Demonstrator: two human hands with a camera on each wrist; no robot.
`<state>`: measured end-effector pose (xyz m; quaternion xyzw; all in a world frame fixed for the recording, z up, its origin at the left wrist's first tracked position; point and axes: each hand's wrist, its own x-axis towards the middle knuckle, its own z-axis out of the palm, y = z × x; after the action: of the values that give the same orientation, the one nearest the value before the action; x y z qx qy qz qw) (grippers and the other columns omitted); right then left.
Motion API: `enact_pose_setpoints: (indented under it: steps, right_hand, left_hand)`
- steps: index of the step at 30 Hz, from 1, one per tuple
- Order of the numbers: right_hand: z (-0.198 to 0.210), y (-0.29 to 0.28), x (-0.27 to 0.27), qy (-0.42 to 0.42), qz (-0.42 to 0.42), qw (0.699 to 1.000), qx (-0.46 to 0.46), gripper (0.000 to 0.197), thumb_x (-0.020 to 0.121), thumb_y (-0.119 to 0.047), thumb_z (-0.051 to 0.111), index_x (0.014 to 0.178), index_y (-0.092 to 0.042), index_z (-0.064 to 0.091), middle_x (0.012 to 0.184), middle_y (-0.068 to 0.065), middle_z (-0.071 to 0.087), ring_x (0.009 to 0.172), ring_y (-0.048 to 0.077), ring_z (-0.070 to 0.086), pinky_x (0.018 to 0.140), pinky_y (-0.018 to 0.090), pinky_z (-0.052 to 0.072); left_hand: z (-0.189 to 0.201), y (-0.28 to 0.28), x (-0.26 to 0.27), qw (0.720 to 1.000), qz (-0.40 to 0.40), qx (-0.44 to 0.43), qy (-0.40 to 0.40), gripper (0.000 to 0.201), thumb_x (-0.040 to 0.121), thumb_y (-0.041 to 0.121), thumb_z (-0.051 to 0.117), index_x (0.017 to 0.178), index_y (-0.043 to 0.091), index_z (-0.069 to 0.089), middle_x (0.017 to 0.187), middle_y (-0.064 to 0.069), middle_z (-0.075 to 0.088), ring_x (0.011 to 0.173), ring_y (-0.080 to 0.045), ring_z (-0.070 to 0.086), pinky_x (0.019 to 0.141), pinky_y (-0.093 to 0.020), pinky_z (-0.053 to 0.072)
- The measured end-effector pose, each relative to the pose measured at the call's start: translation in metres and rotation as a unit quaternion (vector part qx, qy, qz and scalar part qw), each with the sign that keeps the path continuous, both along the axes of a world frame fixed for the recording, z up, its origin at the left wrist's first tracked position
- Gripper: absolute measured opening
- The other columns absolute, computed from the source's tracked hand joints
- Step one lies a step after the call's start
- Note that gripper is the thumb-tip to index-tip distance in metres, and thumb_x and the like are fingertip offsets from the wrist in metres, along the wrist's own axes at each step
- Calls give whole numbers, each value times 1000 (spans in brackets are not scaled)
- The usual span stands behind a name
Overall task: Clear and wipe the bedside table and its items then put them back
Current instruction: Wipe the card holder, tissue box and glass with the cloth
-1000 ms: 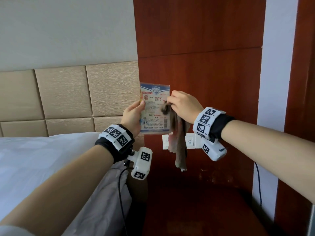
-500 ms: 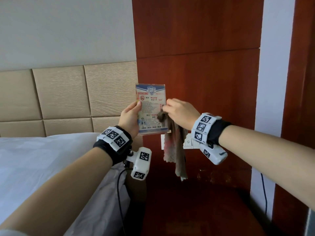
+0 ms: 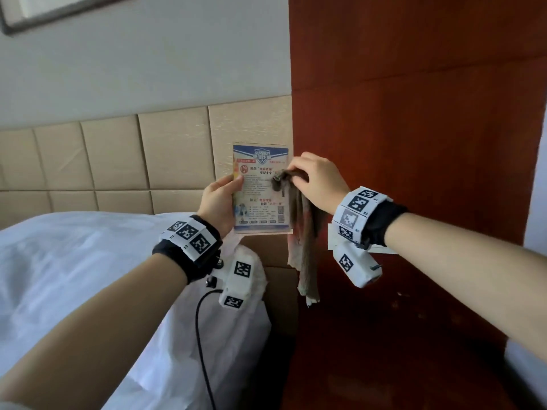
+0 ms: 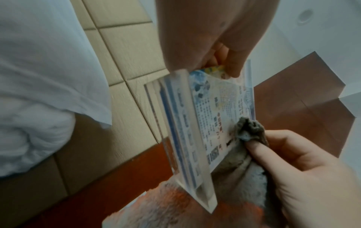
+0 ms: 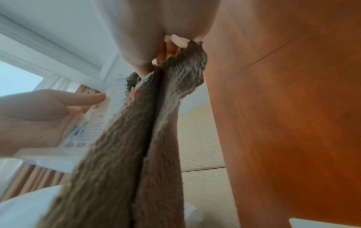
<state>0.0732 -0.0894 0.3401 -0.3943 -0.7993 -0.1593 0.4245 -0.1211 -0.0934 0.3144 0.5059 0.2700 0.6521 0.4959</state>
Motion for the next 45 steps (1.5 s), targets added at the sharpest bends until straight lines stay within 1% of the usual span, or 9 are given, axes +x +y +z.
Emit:
enact_pose_setpoints:
  steps: [6, 14, 20, 23, 26, 30, 34, 39, 45]
  right_hand:
    - [-15, -1, -66, 51, 102, 993, -5, 19, 85, -2, 59, 102, -4, 66, 105, 10, 67, 97, 28, 60, 85, 33, 45]
    - [-36, -31, -169, 78, 216, 973, -37, 12, 84, -7, 64, 95, -3, 66, 92, 13, 66, 86, 28, 60, 77, 32, 44]
    - [-71, -62, -229, 68, 270, 955, -98, 15, 86, -8, 62, 101, -5, 66, 96, 12, 66, 88, 28, 60, 74, 26, 39]
    - [-90, -76, -247, 40, 277, 952, -121, 16, 87, -8, 60, 101, -3, 65, 96, 13, 64, 89, 29, 58, 78, 31, 43]
    - [-103, -88, -254, 28, 282, 947, -154, 15, 87, -8, 60, 101, -6, 65, 92, 11, 64, 81, 25, 55, 78, 33, 45]
    - [-124, -105, -254, 6, 321, 905, -278, 10, 89, -14, 62, 98, -14, 67, 80, 2, 59, 62, 7, 49, 63, 21, 41]
    - [-153, -108, -241, -21, 310, 885, -347, 9, 87, -16, 66, 95, -17, 68, 81, 3, 60, 67, 12, 52, 64, 15, 40]
    - [-180, -104, -221, -24, 273, 889, -367, 10, 85, -14, 66, 95, -14, 69, 82, 6, 63, 79, 22, 58, 69, 23, 41]
    - [-207, -104, -223, -19, 249, 895, -370, 15, 86, -13, 64, 100, -12, 67, 84, 6, 62, 71, 18, 51, 58, 20, 33]
  left_hand:
    - [-13, -40, -71, 992, 122, -22, 21, 16, 92, 7, 53, 104, 1, 61, 101, -18, 67, 86, -28, 67, 81, -43, 57]
    - [-37, -122, -161, 968, 247, -40, 23, 6, 92, 11, 55, 90, 7, 60, 91, -13, 69, 77, -25, 68, 73, -38, 59]
    - [-77, -172, -214, 918, 387, -79, -30, 5, 90, 10, 58, 86, 11, 61, 91, -11, 68, 83, -28, 66, 80, -44, 56]
    - [-103, -186, -232, 893, 434, -103, -58, 12, 89, 5, 58, 81, 13, 55, 86, -8, 65, 80, -27, 65, 76, -42, 56]
    - [-124, -190, -235, 872, 470, -124, -60, 13, 89, -1, 55, 91, 12, 53, 85, -4, 63, 74, -20, 64, 65, -35, 55]
    - [-154, -189, -236, 856, 489, -152, -67, 21, 90, -2, 52, 104, 12, 53, 89, 0, 64, 78, -17, 63, 71, -36, 54]
    - [-183, -180, -235, 850, 490, -184, -57, 26, 89, -4, 49, 87, 20, 58, 87, 1, 66, 86, -23, 65, 80, -40, 55]
    - [-215, -169, -231, 848, 487, -205, -37, 34, 87, -11, 38, 98, 12, 60, 86, -4, 62, 86, -28, 61, 83, -41, 53]
    - [-251, -163, -229, 838, 495, -226, -37, 44, 83, -12, 36, 77, 24, 60, 88, -3, 62, 90, -28, 61, 89, -50, 52]
